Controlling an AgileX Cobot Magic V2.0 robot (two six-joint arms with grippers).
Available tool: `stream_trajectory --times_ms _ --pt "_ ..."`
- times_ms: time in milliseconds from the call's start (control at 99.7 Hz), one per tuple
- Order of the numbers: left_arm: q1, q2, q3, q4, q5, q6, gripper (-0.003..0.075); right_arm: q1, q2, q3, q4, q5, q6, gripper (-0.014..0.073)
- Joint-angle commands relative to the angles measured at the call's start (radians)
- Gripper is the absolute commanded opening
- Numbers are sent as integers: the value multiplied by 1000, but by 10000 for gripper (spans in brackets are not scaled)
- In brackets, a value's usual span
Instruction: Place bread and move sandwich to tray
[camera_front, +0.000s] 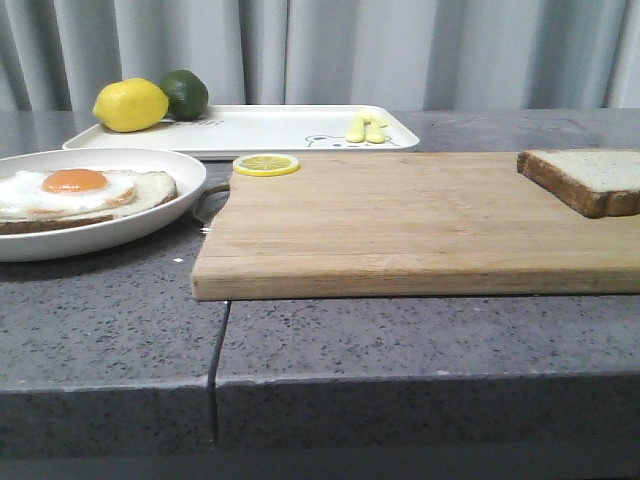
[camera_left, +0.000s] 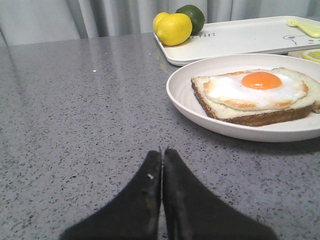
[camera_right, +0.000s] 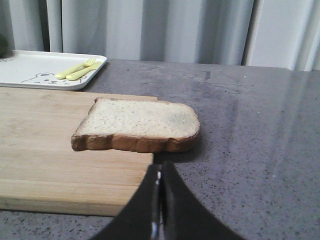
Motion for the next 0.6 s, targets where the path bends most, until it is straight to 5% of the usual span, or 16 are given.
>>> stream_trajectory --times_ms 0,592 --pt "1 -33 15 0 -81 -12 -19 -4 -20 0 -2 -78 1 -67" --pt "1 -33 15 0 -86 -12 -19 -4 -20 0 -2 -78 1 -67"
